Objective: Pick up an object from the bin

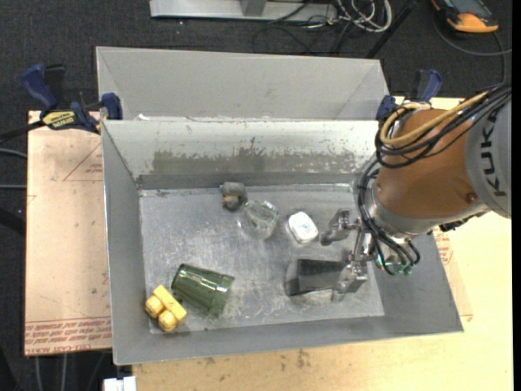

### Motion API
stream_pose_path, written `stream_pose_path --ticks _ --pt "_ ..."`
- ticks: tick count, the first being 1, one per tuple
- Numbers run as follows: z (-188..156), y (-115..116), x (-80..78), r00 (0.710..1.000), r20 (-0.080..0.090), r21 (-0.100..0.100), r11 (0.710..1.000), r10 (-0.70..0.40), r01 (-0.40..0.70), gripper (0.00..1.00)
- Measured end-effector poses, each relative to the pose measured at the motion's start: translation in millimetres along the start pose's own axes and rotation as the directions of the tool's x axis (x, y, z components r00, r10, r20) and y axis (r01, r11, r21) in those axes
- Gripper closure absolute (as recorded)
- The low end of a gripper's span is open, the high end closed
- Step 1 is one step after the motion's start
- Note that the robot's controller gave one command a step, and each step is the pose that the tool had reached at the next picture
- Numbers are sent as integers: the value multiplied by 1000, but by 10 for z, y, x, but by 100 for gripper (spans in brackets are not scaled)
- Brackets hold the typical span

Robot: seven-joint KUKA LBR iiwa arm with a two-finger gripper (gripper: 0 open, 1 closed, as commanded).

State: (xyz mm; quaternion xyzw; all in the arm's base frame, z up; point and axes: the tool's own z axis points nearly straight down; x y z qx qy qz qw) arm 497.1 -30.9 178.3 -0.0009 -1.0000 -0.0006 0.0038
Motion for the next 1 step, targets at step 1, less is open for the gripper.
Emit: stream_pose_path --ticks 1 --pt "-37 1 -18 1000 8 1 1000 -1 1 0"
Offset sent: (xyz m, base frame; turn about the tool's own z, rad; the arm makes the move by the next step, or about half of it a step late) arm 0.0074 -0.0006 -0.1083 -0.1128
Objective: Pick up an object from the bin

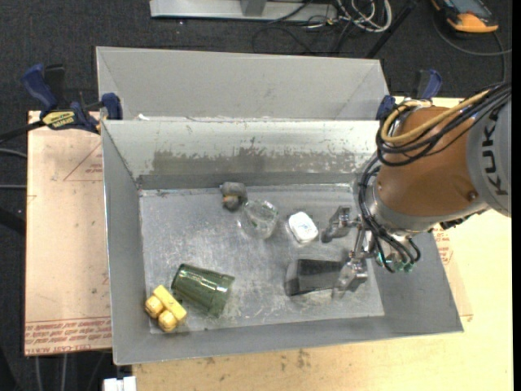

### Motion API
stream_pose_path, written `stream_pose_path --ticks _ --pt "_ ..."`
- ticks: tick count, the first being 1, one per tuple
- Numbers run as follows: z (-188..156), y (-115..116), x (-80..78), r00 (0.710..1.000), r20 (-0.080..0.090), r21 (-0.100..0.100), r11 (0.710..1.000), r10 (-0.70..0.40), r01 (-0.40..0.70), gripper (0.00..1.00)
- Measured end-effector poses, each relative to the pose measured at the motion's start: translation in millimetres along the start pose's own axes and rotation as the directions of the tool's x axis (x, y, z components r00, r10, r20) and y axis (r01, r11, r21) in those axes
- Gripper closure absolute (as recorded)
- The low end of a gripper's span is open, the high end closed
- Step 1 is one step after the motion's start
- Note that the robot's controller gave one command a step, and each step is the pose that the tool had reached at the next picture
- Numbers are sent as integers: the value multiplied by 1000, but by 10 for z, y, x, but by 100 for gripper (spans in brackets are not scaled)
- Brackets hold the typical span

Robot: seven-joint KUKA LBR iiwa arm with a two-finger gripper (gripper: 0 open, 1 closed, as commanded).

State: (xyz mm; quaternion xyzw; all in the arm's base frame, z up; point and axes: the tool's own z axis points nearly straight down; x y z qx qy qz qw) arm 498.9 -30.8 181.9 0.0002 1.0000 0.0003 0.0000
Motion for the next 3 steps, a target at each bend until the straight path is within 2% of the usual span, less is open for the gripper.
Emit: stream_pose_path --ticks 1,2,3 --pt "970 1 -188 993 38 3 994 -108 108 100" --pt "970 1 -188 993 38 3 994 -108 108 100" --pt "138 -157 -494 982 -1 0 982 190 -190 100"
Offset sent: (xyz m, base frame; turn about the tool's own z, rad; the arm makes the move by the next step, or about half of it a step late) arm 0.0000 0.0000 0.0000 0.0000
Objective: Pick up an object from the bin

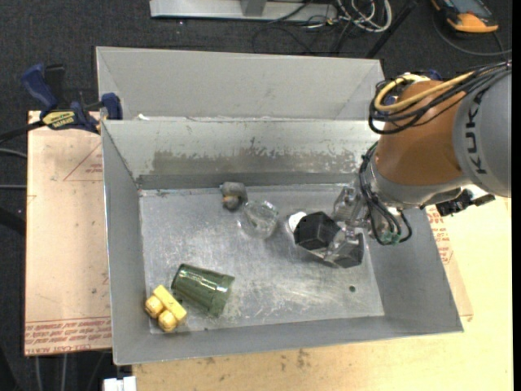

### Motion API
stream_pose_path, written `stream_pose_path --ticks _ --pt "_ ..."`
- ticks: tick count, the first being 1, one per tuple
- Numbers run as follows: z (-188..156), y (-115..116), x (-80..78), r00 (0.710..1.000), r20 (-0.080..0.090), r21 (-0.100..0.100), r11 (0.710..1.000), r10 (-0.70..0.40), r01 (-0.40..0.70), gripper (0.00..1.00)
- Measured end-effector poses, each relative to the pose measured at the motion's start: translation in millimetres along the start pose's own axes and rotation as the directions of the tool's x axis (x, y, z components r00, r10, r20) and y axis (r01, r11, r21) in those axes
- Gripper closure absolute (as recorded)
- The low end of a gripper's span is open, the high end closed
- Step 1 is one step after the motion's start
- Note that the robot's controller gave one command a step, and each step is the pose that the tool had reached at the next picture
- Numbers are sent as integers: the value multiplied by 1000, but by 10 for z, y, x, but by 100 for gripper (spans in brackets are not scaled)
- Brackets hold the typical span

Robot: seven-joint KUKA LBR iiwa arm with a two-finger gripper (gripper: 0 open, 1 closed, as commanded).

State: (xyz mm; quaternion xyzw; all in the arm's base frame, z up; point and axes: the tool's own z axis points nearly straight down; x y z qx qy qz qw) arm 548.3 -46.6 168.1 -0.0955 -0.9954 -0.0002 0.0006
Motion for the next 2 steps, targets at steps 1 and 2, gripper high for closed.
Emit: stream_pose_path --ticks 1,2 --pt "6 1 5 1000 -2 0 1000 -1 1 100" --pt "-524 16 -13 1000 -8 1 1000 -6 6 100"
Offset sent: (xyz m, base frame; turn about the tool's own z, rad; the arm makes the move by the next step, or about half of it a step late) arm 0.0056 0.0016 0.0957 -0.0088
